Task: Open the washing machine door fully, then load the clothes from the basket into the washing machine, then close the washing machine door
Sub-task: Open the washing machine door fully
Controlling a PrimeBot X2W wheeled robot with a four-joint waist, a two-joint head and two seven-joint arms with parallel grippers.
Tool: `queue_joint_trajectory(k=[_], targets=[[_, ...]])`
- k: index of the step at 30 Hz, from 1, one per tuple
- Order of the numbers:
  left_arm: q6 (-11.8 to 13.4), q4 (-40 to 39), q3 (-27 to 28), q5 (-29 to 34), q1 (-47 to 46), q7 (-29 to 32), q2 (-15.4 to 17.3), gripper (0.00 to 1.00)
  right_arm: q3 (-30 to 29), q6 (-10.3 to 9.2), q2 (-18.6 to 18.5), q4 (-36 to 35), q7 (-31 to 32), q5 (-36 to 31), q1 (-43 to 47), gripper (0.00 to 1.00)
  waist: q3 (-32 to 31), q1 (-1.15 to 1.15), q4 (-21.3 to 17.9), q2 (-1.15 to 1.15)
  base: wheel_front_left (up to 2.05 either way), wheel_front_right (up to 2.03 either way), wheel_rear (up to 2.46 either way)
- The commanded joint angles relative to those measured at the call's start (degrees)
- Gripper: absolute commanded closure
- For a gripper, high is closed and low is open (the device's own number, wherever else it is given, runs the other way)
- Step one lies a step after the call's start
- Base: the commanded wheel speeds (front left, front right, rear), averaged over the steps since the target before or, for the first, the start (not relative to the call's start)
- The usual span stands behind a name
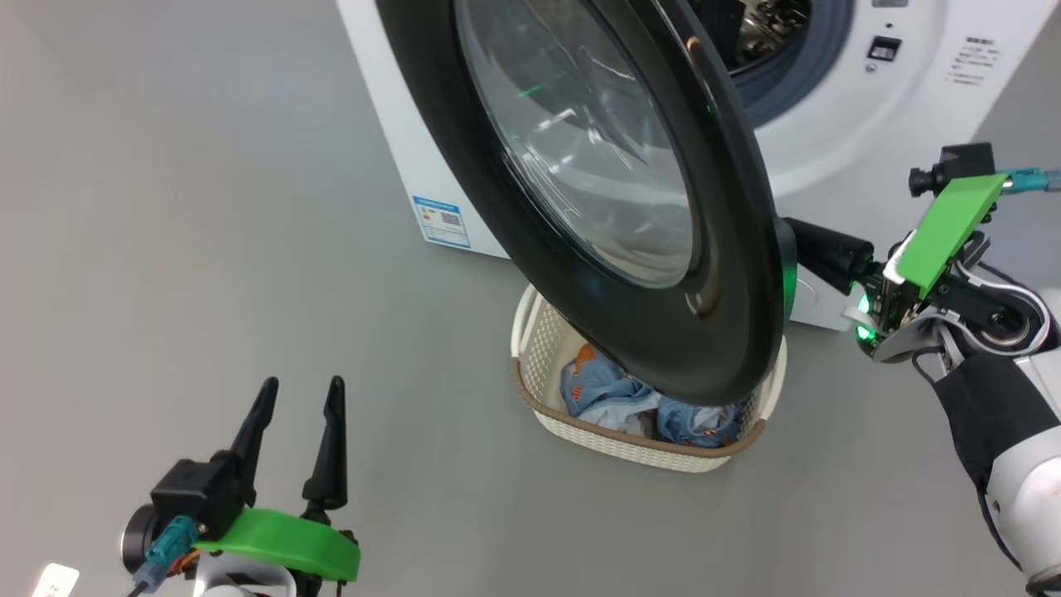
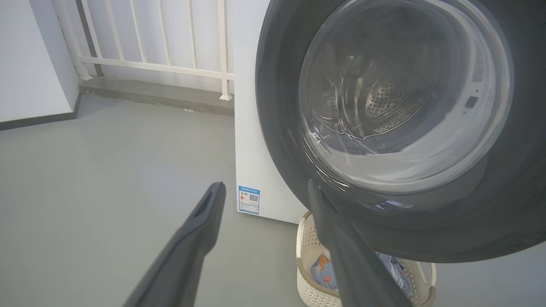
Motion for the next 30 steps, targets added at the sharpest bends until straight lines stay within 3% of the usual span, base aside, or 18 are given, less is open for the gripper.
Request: queue_joint_trajectory(k=[1,16,30], targets=[[-0.15,-1.10,2.05,0.65,-0.24,-0.37,1.33,0.00,0.68,0.09,1.40,-2.19,0.87,0.91,1.22,1.00,-1.33,0.00,1.99,0.00,0.00,0.00,0.00],[-0.15,-0.24,2.09,0.86,0.15,-0.37,1.98,0.00,-0.72,0.09,4.58,-5.86,3.03,2.47,6.63,1.00,-3.43,0.00,6.94,0.00,0.00,0.00,0.00],[-0.15,0.52,2.57,0.97,0.42,-0.37,2.16,0.00,-1.35,0.09,6.25,-6.40,3.71,1.15,8.40,1.00,-4.96,0.00,6.73,0.00,0.00,0.00,0.00]])
